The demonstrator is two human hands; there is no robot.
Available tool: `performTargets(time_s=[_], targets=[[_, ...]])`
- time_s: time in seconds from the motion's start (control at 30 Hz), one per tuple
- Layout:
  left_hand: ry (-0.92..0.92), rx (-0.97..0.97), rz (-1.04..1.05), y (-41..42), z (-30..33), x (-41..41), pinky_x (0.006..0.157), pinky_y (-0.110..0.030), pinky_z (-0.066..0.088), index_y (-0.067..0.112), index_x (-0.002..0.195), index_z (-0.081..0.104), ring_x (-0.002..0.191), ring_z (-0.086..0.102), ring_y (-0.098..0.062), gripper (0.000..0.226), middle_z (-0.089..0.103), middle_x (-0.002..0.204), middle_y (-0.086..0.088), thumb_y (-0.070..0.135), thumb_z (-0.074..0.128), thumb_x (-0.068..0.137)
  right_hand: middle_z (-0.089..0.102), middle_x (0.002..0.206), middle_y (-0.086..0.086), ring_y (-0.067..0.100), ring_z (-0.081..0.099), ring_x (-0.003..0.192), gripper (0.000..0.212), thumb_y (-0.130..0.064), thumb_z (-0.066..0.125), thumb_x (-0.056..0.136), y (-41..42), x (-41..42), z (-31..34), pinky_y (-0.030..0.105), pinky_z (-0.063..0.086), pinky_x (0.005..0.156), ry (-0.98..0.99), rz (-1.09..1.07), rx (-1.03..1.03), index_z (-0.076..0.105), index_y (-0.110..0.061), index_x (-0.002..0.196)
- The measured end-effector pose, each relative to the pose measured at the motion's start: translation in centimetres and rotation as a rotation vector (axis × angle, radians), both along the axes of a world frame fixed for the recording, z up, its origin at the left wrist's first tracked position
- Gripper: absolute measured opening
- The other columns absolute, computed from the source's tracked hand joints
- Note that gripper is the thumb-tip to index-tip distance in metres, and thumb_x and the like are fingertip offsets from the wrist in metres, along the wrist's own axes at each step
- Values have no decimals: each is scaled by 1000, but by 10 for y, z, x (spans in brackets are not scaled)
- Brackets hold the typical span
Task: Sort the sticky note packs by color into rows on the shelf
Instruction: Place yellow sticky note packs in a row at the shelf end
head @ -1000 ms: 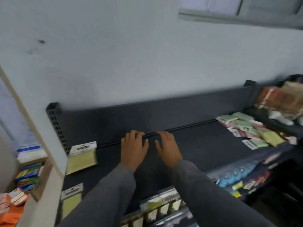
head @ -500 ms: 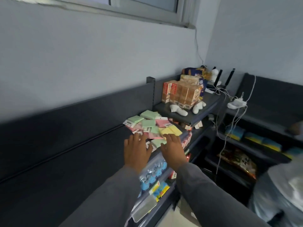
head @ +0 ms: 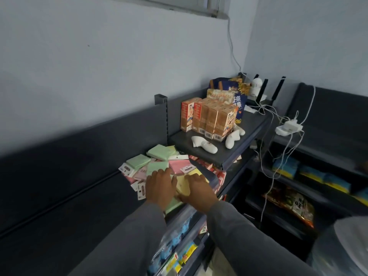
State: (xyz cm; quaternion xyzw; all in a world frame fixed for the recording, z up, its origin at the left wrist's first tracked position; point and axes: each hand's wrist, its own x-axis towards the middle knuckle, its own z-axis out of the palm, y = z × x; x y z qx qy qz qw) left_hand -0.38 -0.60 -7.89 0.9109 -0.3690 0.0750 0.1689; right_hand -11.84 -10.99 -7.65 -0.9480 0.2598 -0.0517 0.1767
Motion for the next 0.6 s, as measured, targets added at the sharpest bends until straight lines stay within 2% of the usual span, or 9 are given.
performTargets(time_s=[0.13,0.23,0.33,0.4,0.47,0.53,0.6], targets=[[99,18,-26,-22,-5,22,81,-38,52,16,108,72,96,67,-29,36,71,103,-10,42,50,99,57,134,4,25,54,123,85,-60,81,64,-31,28,9,33,44,101,107,98,64,55,-23,136],[292,-68,18,-31,-1,31,74,-37,55,9,94,76,85,68,-27,42,73,91,-9,43,51,100,60,133,6,25,57,119,80,-53,83,67,-48,46,26,32,47,96,222,175,98,56,-18,133],[398,-139,41,-35,5,39,72,-40,53,6,86,72,77,65,-25,45,70,83,-10,40,48,103,52,140,7,27,52,124,87,-55,81,69,-59,61,37,38,47,101,253,209,150,47,-19,141],[529,-253,61,-34,9,46,69,-39,50,6,88,70,79,64,-24,39,68,82,-8,36,49,103,45,143,6,27,48,127,92,-59,80,66,-62,71,41,41,46,103,205,232,172,44,-23,143],[682,-390,83,-32,14,49,72,-36,45,9,98,69,90,64,-22,33,69,92,-3,38,53,101,41,141,7,28,49,125,92,-57,80,65,-61,80,41,41,46,102,159,249,211,43,-25,142],[768,-482,121,-29,21,49,78,-31,44,13,105,68,100,63,-17,32,68,104,1,44,61,97,40,139,9,29,51,122,88,-52,81,67,-58,85,44,36,47,96,136,282,245,43,-23,141],[845,-561,159,-23,29,45,74,-26,48,16,108,69,98,63,-11,29,68,104,6,40,71,92,40,136,10,29,50,121,82,-44,83,70,-56,89,41,31,45,90,77,314,299,44,-20,139]])
